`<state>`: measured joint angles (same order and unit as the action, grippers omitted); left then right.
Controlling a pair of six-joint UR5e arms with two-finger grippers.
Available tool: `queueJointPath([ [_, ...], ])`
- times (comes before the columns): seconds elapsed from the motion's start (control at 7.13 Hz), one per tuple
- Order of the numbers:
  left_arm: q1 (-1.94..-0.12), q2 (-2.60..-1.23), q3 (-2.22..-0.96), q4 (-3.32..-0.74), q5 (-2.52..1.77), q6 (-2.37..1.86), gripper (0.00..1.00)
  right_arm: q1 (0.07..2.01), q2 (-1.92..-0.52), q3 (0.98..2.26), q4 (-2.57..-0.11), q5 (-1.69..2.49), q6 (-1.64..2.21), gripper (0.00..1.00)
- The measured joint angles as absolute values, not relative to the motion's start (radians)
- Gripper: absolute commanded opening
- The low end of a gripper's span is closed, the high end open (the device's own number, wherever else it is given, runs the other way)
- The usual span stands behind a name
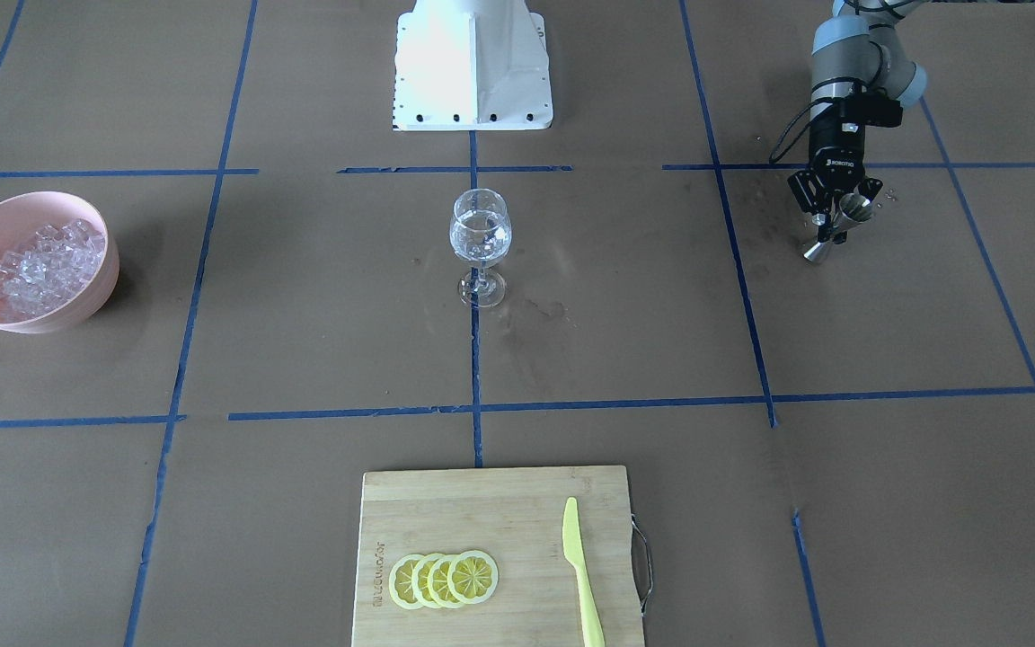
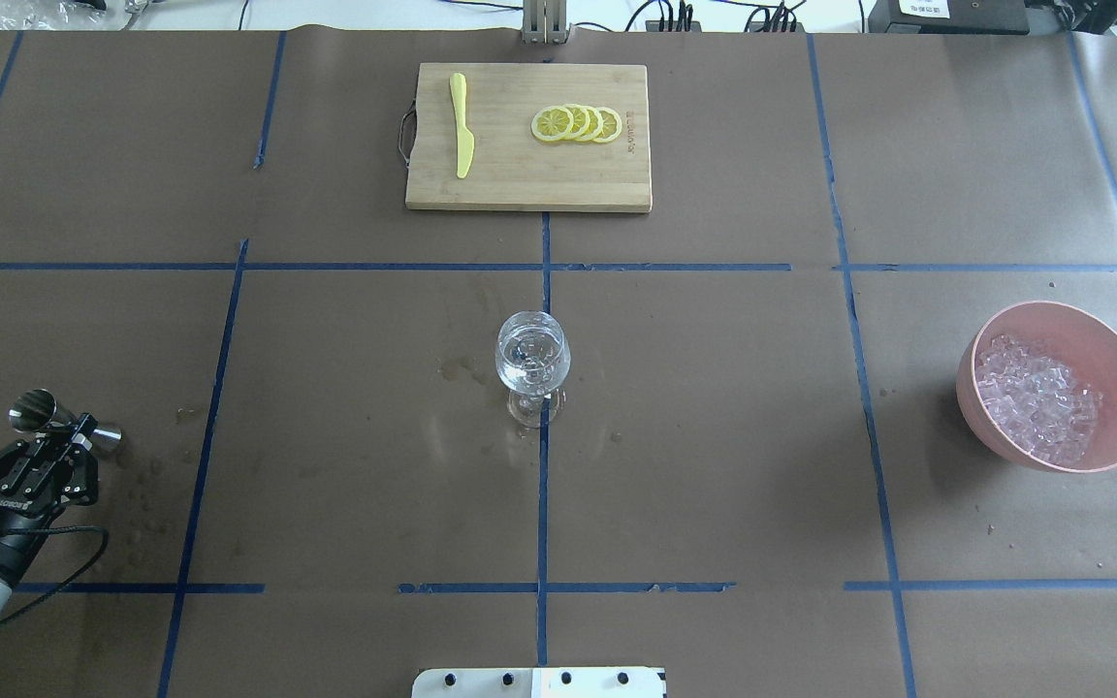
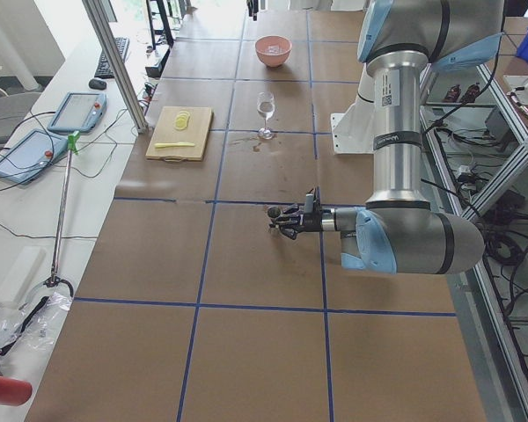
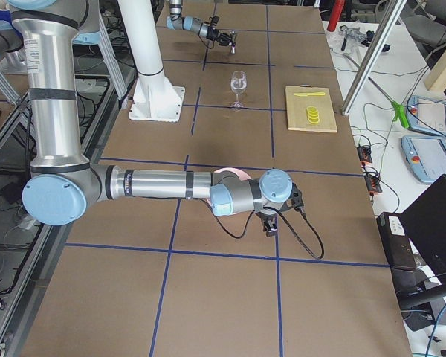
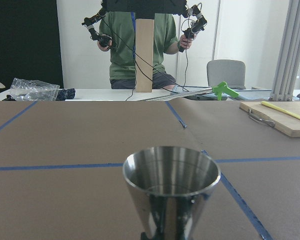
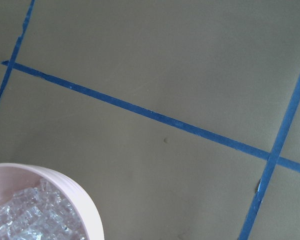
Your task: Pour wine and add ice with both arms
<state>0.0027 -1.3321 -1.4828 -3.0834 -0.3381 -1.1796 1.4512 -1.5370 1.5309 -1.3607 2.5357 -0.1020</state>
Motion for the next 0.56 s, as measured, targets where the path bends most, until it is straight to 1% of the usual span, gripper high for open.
queueJointPath([
  [0.14,0.005,-1.332,-1.481,-3.084,-0.339,-1.18,0.34,1.451,-1.537,1.531,-1.361,2.536,-0.102,1.0],
  [0.28,0.009,-1.332,-1.481,-3.084,-0.339,-1.18,0.4,1.451,-1.537,1.531,-1.361,2.536,-0.102,1.0],
  [0.42,0.011,-1.332,-1.48,-3.084,-0.339,-1.179,0.52,1.451,-1.537,1.531,-1.361,2.536,-0.102,1.0],
  [0.56,0.013,-1.332,-1.48,-3.085,-0.344,-1.179,0.86,1.451,-1.537,1.531,-1.361,2.536,-0.102,1.0],
])
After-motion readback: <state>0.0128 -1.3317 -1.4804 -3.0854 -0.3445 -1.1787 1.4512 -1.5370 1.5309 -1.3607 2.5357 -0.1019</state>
